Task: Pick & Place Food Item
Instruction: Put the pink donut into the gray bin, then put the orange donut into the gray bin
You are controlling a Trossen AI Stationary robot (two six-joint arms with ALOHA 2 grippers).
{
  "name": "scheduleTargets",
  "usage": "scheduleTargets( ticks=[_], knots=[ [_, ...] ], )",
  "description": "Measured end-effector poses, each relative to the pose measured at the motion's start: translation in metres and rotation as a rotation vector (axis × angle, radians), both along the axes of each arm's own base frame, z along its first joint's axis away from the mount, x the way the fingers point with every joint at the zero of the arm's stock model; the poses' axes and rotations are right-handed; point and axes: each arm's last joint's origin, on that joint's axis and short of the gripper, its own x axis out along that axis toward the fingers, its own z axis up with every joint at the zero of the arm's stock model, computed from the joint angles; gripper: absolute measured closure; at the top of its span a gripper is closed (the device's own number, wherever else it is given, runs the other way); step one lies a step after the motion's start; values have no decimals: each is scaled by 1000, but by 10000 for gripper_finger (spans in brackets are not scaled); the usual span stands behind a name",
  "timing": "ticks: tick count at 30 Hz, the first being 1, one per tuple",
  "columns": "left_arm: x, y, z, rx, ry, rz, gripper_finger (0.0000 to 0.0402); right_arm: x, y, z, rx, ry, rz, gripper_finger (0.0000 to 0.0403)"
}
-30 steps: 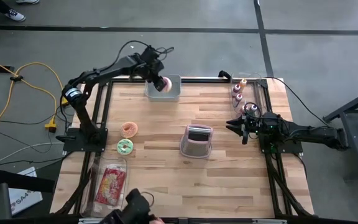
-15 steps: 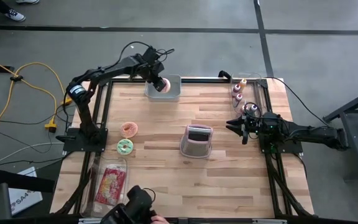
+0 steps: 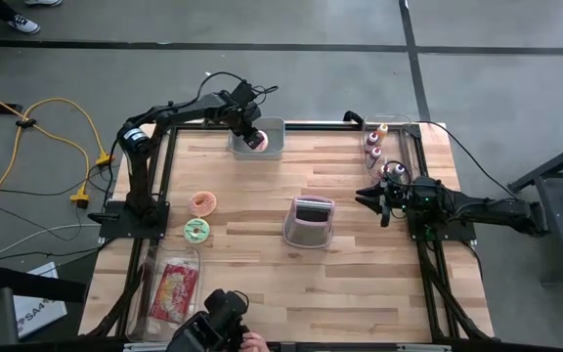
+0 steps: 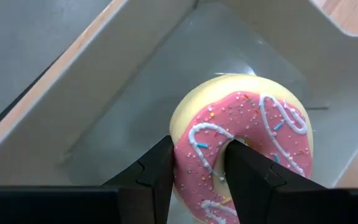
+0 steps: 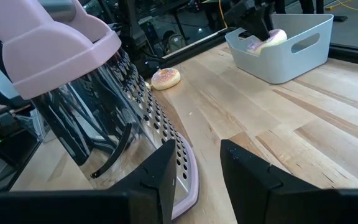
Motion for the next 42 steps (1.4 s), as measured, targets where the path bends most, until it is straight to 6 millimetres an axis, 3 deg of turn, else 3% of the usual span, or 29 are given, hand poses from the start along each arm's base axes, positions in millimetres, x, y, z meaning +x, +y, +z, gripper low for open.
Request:
scheduleTargets(
  ticks=[13, 25, 42],
  knots=[
    [-1, 1, 0, 19, 13, -12, 274, 0, 0, 0, 0, 0, 0, 289],
    [-1, 0, 0, 18, 14, -12, 220, 0, 0, 0, 0, 0, 0, 289],
    [0, 1, 5, 22, -2, -12, 218, 0, 0, 0, 0, 0, 0, 289]
  ],
)
